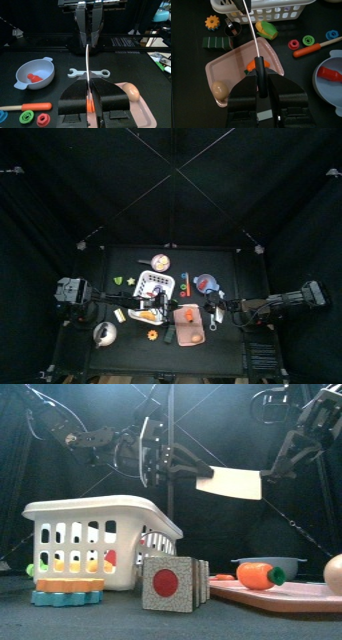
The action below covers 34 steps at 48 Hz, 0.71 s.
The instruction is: Cut carrot
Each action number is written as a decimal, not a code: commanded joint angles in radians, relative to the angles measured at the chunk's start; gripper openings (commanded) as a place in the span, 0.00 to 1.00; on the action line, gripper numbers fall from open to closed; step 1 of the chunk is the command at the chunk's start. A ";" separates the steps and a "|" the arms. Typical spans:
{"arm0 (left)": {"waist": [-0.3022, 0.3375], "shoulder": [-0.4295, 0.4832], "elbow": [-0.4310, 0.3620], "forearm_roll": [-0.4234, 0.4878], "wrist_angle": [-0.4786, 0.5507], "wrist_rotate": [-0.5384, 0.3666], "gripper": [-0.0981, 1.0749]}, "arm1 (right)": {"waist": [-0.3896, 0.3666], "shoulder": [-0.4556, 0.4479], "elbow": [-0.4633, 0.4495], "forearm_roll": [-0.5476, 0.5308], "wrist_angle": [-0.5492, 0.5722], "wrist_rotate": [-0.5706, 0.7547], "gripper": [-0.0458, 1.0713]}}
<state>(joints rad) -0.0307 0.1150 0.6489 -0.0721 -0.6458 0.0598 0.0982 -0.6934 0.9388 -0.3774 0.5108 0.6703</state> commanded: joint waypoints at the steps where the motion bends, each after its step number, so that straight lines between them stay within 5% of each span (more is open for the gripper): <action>1: -0.015 -0.002 -0.003 -0.002 0.003 0.000 0.43 | -0.009 -0.003 0.002 0.006 0.008 0.006 0.35; 20: -0.037 0.061 -0.040 -0.002 0.074 0.000 0.43 | -0.009 0.043 0.087 0.069 -0.002 0.008 0.35; 34: -0.043 0.048 -0.094 -0.011 0.328 -0.005 0.43 | -0.009 0.054 0.092 0.071 -0.005 0.009 0.35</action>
<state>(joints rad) -0.0537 0.1979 0.5599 -0.0782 -0.4172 0.0583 0.0982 -0.6412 1.0247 -0.3099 0.4970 0.6719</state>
